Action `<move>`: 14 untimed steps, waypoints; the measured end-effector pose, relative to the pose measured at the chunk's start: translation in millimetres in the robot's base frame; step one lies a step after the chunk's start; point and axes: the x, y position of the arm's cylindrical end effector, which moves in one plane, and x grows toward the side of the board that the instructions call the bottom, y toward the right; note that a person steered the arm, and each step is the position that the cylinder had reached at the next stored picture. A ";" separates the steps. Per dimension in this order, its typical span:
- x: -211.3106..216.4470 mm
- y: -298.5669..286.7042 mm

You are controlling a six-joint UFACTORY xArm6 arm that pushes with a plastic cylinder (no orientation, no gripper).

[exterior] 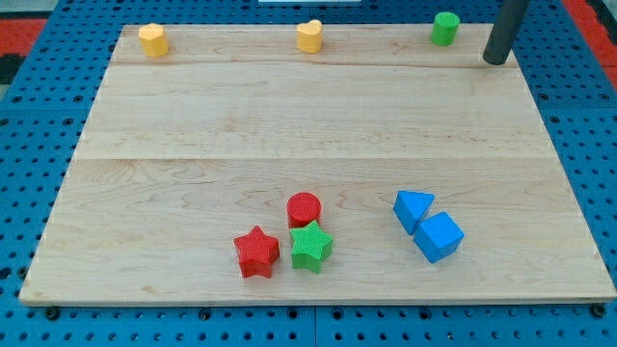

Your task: Move the red circle to the center left

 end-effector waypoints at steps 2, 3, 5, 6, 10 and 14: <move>115.1 -6.3; 153.0 15.7; 285.4 -9.7; 347.4 -43.4; 237.0 -291.6; 168.9 -370.3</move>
